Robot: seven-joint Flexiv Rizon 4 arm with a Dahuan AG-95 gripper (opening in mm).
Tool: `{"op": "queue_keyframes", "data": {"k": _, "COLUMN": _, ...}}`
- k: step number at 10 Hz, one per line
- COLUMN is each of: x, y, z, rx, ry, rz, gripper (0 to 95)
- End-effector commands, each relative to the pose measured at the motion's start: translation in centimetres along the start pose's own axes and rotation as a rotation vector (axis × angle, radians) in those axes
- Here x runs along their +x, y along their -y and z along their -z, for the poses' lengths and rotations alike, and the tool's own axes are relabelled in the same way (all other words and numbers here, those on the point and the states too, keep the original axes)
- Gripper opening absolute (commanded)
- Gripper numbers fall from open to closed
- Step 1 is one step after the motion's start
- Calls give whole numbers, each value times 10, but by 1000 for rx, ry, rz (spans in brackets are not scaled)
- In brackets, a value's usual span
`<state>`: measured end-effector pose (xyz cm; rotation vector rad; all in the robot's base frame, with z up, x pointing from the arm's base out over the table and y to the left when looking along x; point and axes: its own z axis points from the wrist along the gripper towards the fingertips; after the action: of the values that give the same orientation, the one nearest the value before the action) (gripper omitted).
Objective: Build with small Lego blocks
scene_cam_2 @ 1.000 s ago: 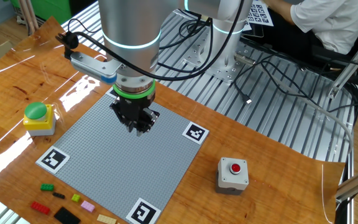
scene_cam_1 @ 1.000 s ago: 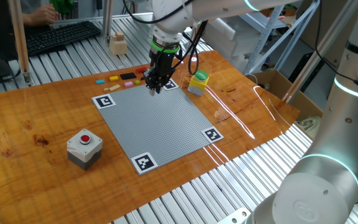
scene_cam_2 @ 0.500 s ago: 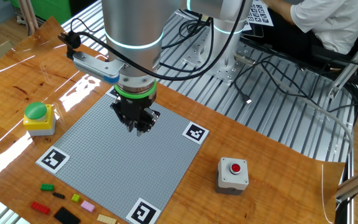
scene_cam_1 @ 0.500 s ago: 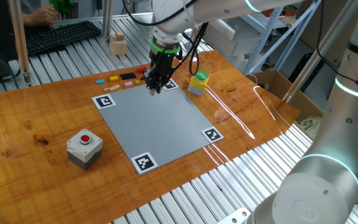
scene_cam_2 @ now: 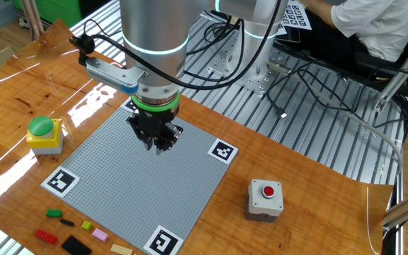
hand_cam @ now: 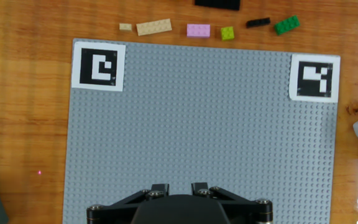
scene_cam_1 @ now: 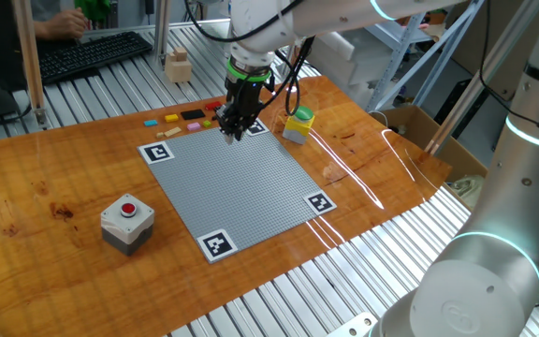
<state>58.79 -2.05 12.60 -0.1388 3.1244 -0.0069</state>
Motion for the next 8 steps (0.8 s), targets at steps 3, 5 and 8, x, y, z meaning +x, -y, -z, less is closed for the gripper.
{"op": "queue_keyframes", "data": {"k": 3, "x": -43, "y": 14, "z": -16, "rx": -14, "ry": 5, "rz": 21, "gripper": 190}}
{"op": "queue_keyframes", "data": {"k": 5, "x": -65, "y": 25, "z": -26, "rx": -16, "ry": 15, "rz": 38, "gripper": 190}}
{"op": "queue_keyframes", "data": {"k": 8, "x": -90, "y": 36, "z": -36, "rx": -28, "ry": 18, "rz": 35, "gripper": 190}}
